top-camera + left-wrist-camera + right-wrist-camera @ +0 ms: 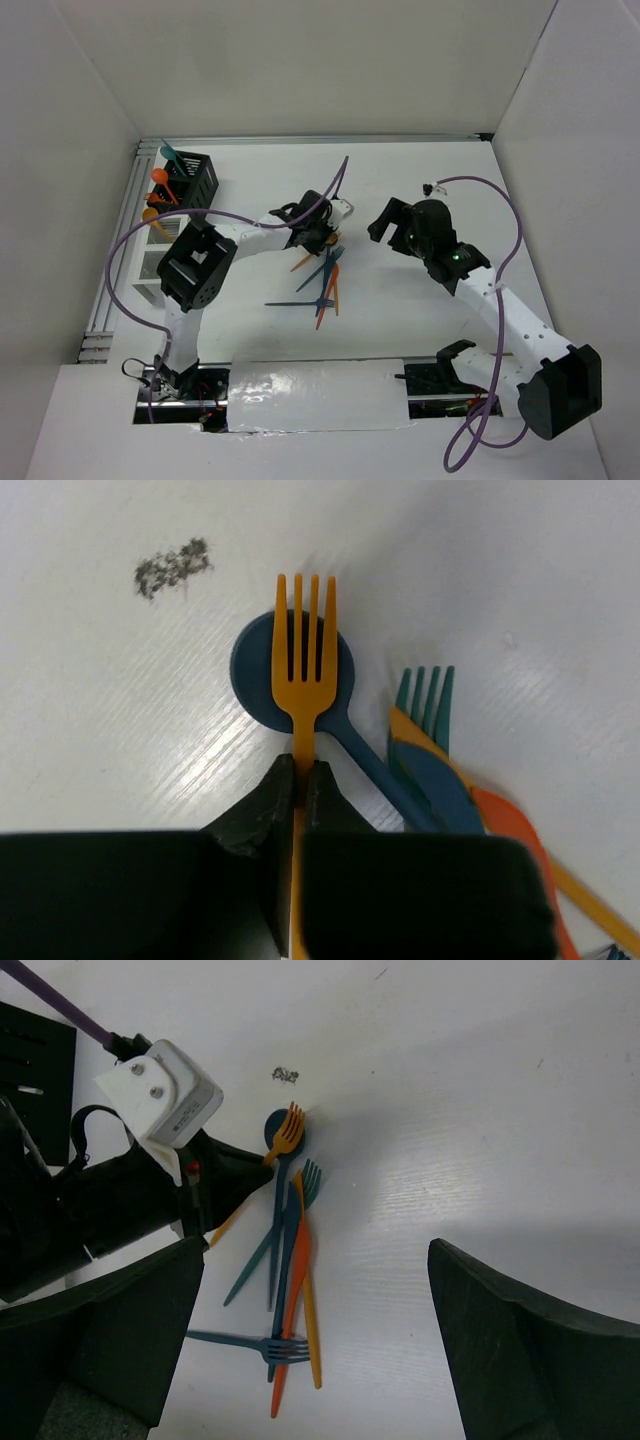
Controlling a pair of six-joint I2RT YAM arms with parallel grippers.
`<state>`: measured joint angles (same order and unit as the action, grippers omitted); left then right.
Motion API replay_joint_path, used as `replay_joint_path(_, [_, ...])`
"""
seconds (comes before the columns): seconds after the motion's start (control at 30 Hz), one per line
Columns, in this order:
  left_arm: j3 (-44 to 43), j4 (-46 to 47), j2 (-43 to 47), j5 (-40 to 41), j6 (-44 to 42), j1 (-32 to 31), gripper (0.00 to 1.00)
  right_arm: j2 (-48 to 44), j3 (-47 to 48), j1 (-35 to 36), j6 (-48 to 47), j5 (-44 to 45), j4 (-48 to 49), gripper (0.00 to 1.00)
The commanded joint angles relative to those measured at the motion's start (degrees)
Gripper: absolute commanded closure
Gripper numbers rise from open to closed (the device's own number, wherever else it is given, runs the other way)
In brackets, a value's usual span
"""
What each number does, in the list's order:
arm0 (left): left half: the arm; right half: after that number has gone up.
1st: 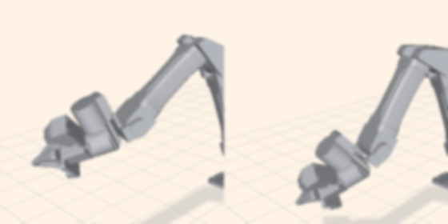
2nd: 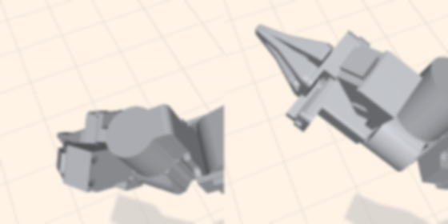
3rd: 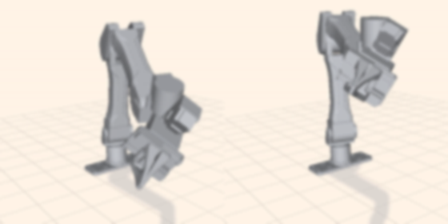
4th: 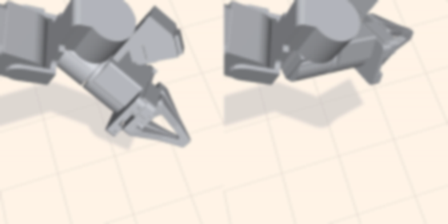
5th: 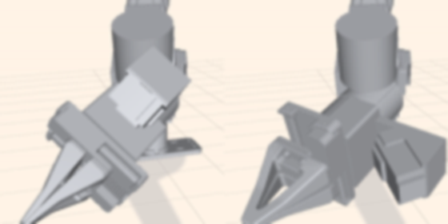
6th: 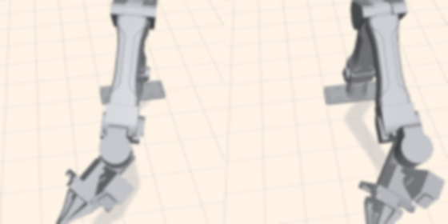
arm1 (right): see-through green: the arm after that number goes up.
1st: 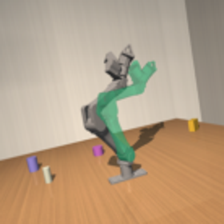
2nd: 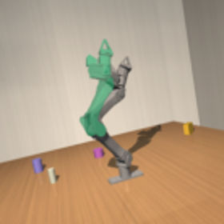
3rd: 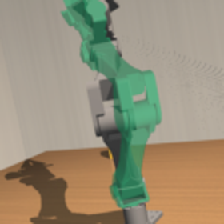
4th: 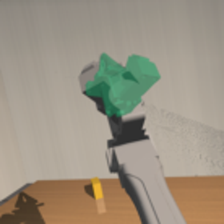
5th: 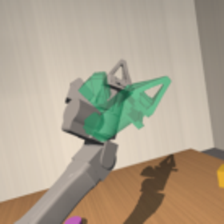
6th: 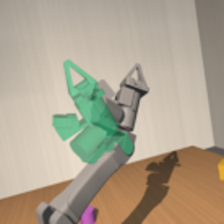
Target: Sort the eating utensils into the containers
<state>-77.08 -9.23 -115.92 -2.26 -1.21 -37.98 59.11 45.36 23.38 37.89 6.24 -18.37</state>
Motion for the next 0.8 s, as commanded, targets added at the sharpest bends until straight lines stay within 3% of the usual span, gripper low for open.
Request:
replay_joint_path(0.0, [0.2, -7.7, -4.9, -0.9, 0.5, -0.3, 0.95, -2.3, 0.3, 0.2, 0.3, 1.8, -0.8, 0.01])
replay_joint_path(0.03, [0.0, -8.1, -4.5, -2.2, 0.9, 0.3, 1.00, -2.8, -0.3, 0.2, 0.4, 1.8, -0.8, 0.01])
replay_joint_path(0.23, [-1.3, -8.1, 1.6, -6.0, 9.5, 5.3, 1.00, -3.3, -0.3, 0.1, -0.1, 1.8, -0.8, 0.01])
replay_joint_path(0.33, [-0.9, -6.1, 8.9, -9.5, 11.7, 9.0, 1.00, -2.8, -0.3, 0.1, -0.4, 1.2, -0.2, 0.01])
replay_joint_path(0.43, [-0.9, -2.9, 17.6, -18.0, 13.0, 14.5, 1.00, -1.3, -0.3, 0.0, -1.1, -0.1, 1.5, 0.01])
replay_joint_path(0.63, [8.1, 11.7, 36.7, -37.4, 16.9, 31.4, 1.00, 2.8, -0.3, -0.1, -2.6, -3.6, 6.8, 0.01])
replay_joint_path(0.67, [10.9, 13.1, 40.6, -38.5, 18.7, 36.7, 1.00, 4.5, 0.3, -0.1, -3.1, -4.5, 7.3, 0.01])
replay_joint_path(0.7, [12.3, 15.3, 42.4, -37.8, 19.6, 36.4, 1.00, 5.4, 1.0, -0.2, -3.3, -5.0, 7.3, 0.01])
replay_joint_path(0.77, [15.4, 17.2, 47.4, -36.0, 22.1, 45.0, 1.00, 6.9, 1.8, -0.2, -4.1, -5.7, 8.8, 0.01])
